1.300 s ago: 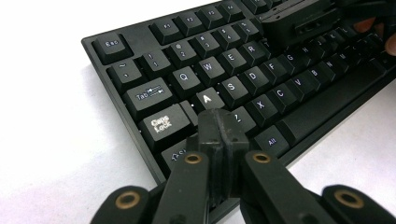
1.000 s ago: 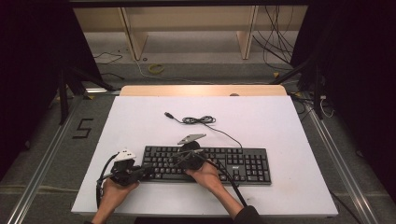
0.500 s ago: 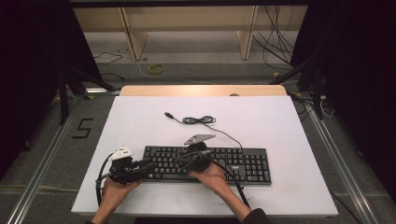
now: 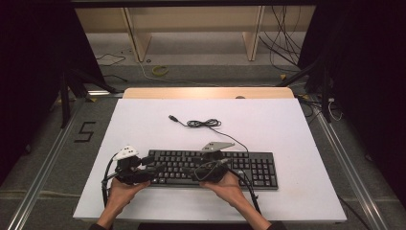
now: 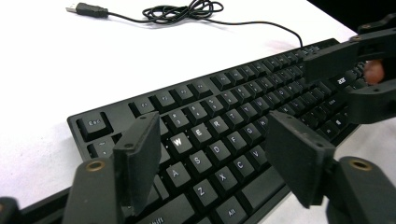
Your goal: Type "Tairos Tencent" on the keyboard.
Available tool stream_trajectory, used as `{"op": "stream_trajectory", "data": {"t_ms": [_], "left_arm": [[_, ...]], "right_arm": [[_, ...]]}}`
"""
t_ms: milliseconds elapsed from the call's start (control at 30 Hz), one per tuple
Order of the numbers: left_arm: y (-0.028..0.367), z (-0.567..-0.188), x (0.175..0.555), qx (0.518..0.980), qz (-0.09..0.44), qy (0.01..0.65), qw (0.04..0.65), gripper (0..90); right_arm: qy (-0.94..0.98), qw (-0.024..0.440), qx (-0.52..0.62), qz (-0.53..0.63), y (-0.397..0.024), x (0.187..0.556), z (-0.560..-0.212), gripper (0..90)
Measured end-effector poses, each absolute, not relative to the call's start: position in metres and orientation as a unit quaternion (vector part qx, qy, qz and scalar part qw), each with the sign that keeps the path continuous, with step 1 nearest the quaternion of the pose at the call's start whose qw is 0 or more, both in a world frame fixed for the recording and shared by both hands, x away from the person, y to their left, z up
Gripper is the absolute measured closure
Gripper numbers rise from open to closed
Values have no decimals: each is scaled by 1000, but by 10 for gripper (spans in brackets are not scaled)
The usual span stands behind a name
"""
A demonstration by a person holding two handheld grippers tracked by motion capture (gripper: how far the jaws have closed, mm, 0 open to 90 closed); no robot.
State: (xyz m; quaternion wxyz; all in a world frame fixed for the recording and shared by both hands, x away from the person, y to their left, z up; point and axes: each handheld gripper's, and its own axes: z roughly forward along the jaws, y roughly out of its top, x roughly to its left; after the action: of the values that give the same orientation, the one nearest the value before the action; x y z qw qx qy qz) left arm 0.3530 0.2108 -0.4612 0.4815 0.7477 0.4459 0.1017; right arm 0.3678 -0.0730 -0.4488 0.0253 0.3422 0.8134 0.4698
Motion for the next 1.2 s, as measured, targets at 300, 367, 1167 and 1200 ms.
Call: {"op": "stream_trajectory", "data": {"t_ms": [300, 367, 1167, 1200], "left_arm": [[202, -461, 363, 760, 103, 443, 464, 530], [200, -461, 366, 763, 104, 442, 459, 569], [176, -468, 389, 809, 85, 422, 400, 889], [176, -468, 390, 810, 84, 422, 398, 890]], "right_arm": [[812, 30, 341, 473, -85, 361, -449, 357], [812, 32, 341, 472, -87, 359, -450, 351], [809, 61, 334, 480, -111, 342, -454, 304], [809, 61, 334, 480, -112, 341, -454, 304]]}}
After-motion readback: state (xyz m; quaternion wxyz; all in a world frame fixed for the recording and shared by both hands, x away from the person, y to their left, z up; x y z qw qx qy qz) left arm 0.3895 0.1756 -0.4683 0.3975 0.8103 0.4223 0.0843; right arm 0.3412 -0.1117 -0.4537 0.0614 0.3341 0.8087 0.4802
